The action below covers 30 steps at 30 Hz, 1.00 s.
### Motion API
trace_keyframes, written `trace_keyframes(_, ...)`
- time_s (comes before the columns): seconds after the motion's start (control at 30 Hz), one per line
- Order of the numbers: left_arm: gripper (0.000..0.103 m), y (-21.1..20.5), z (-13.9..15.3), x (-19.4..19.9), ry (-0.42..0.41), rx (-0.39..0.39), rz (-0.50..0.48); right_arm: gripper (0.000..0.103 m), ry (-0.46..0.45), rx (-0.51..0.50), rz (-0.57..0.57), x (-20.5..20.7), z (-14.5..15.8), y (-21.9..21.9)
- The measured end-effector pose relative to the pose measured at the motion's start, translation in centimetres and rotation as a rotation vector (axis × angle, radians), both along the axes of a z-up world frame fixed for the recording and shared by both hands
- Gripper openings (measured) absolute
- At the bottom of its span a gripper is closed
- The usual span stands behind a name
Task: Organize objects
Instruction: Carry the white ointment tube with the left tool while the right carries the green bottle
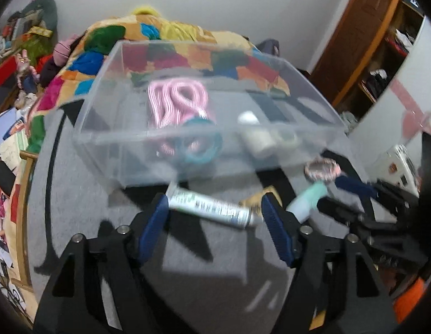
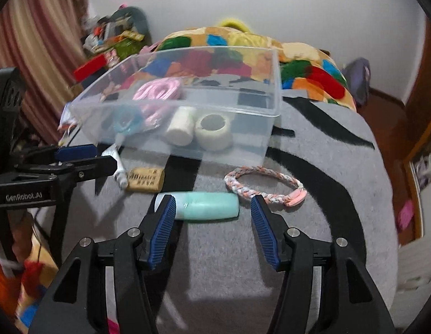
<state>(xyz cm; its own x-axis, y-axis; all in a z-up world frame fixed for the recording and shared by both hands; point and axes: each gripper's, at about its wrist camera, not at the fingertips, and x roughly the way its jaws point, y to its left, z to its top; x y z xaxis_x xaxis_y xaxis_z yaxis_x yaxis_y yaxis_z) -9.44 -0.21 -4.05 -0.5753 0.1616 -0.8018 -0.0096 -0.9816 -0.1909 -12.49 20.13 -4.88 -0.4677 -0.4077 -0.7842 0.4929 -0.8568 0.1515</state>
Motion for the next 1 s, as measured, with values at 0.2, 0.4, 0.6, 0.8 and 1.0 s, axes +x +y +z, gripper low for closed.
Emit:
trace_keyframes(0.2, 0.065, 0.2, -2.1, -0.2, -0.031, -0.077, 0.036, 0.053, -0.026, -0.043, -0.067, -0.6, -0.3, -0.7)
trace_keyframes(0.4, 0.059, -0.9, -2.3, 3.1, -0.003, -0.151, 0.008, 0.053, -0.053, -0.063, -0.091, 0.4, -0.8, -0.1)
trace_keyframes(0.6, 0.059, -1.0, -2.3, 3.6, 0.009, -0.154, -0.019, 0.053, -0.1, -0.09, -0.11, 1.5, -1.5, 0.6)
trace_keyframes(0.8, 0.054, 0.4, -2.3, 1.8, 0.025, -0.146, -0.036, 0.053, -0.125, -0.12, -0.134, 0.4, -1.7, -0.6)
trace_keyframes(1.0, 0.031, 1.0, -2.3, 2.0, 0.04, -0.141, -0.047, 0.049, -0.09, -0.078, -0.158, -0.6, -1.8, -2.3)
